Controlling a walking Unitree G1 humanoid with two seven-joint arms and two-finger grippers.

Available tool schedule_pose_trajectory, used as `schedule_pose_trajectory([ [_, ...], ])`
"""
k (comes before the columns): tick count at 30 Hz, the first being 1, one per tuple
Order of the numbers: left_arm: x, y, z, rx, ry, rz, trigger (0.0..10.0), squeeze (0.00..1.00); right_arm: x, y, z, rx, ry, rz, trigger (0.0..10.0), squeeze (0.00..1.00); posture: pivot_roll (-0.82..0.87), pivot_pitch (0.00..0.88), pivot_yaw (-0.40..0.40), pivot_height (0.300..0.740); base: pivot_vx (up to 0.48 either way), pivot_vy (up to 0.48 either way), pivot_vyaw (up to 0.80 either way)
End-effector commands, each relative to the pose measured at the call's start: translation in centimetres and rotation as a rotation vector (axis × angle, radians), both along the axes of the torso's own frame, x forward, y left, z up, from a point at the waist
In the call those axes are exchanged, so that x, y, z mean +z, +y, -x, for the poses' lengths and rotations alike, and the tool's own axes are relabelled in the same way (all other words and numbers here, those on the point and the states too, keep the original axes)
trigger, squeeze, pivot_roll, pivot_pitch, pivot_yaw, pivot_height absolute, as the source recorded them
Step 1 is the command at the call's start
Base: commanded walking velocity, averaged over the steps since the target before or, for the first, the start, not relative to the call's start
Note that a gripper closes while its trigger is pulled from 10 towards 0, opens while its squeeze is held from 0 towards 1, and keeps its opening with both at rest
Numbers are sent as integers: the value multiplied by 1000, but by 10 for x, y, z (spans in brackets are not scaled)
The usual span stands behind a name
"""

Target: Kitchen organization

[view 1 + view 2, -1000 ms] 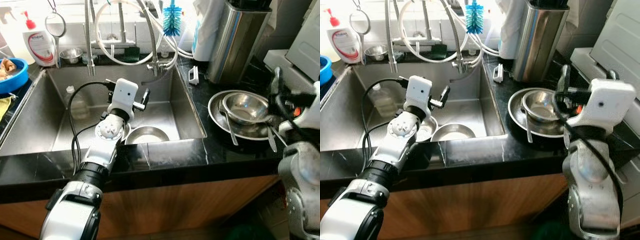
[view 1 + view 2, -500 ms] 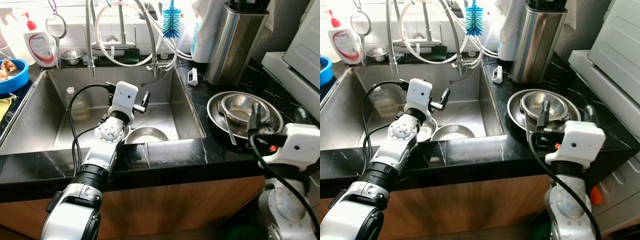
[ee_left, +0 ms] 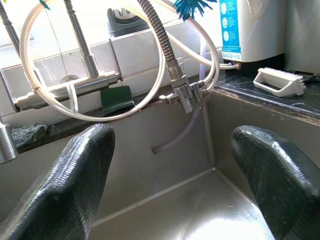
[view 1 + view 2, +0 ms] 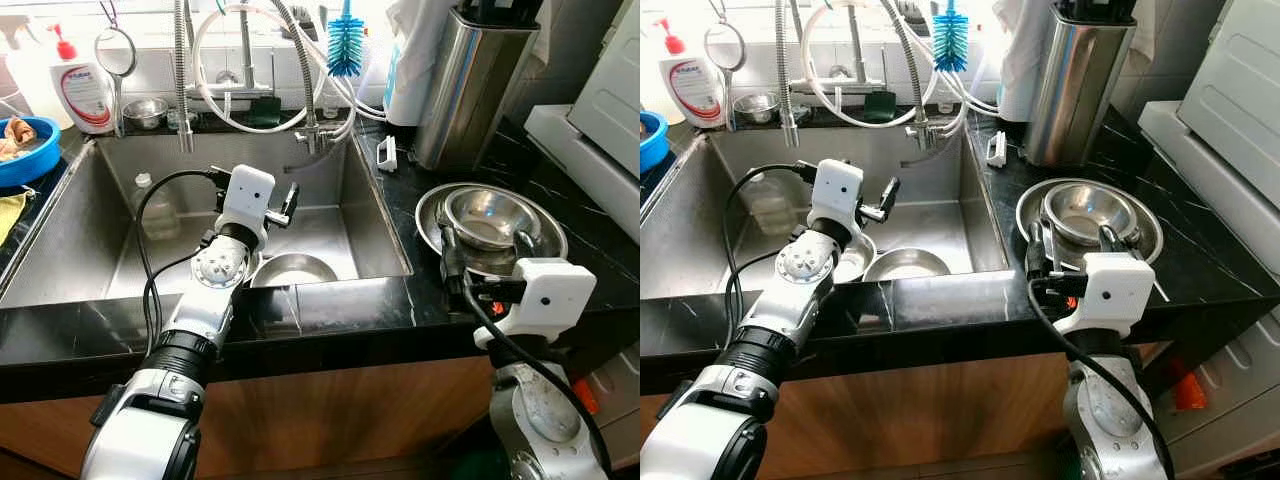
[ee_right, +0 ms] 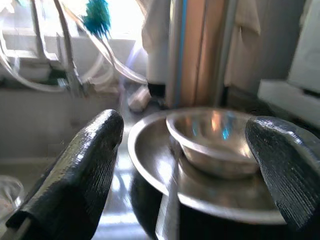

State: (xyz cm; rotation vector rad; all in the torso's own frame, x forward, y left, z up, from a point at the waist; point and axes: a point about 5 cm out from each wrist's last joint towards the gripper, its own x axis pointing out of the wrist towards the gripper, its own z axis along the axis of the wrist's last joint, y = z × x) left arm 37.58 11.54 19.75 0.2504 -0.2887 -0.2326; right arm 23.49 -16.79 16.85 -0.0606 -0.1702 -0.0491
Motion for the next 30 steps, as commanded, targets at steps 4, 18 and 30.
schedule_pose_trajectory([
  [4,1,1,1,10,-13,-9,10000,0,-10,-7,2,1,53,6,10000,0,-2,42,-45,740,0,0,0],
  [18,1,0,1,12,-14,-6,10000,0,-10,-8,7,80,43,85,10000,0,-6,51,-45,740,0,0,0],
  [30,3,1,1,12,-20,-8,10000,0,-16,-11,8,117,83,104,10000,0,-7,50,-44,740,0,0,0],
])
